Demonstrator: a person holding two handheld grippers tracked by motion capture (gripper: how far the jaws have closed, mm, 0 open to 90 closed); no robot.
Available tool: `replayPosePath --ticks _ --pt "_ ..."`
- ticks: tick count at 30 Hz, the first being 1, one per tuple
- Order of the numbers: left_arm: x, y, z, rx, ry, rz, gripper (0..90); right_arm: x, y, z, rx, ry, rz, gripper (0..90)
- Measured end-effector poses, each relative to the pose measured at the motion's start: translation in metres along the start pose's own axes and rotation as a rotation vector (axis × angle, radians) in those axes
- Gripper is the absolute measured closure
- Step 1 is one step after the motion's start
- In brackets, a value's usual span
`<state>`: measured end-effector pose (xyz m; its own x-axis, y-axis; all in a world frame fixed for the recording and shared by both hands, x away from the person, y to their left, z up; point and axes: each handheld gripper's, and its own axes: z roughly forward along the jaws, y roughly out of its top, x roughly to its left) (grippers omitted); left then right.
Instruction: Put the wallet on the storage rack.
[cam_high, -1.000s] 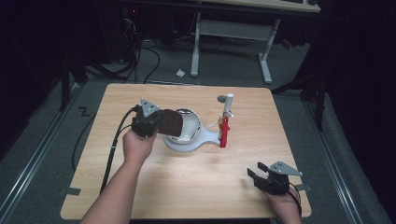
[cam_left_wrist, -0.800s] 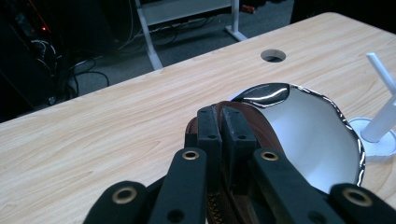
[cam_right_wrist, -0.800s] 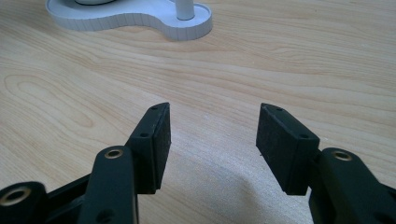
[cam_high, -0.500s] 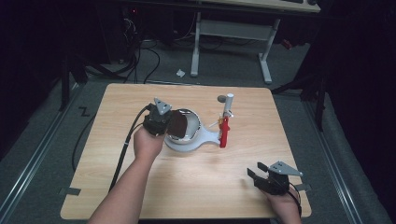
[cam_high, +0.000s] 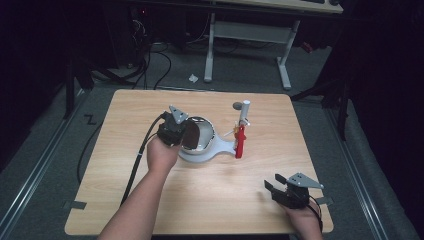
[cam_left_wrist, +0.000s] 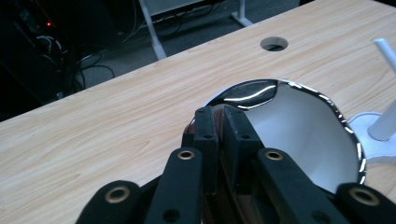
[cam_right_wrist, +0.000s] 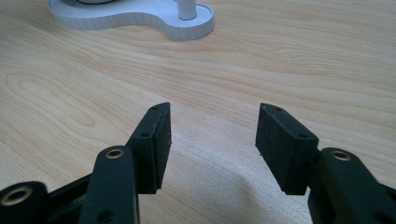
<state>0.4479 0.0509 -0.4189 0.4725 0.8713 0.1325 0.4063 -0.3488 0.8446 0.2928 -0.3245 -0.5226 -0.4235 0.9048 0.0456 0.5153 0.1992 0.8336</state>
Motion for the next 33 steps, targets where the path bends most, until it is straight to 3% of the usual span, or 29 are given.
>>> replayPosePath --ticks 10,28,33 --pt "0.007 -0.001 -0.004 -0.018 -0.046 -0.060 61.0 0.000 0.000 0.000 0.005 0.000 0.001 45.6" --pt "0.028 -0.010 -0.040 -0.099 -0.164 -0.165 46.5 0.002 -0.001 0.002 0.014 0.000 0.001 46.0" --pt "0.034 -0.021 -0.053 -0.109 -0.196 -0.165 44.8 0.003 -0.001 0.003 0.015 0.003 -0.006 46.0"
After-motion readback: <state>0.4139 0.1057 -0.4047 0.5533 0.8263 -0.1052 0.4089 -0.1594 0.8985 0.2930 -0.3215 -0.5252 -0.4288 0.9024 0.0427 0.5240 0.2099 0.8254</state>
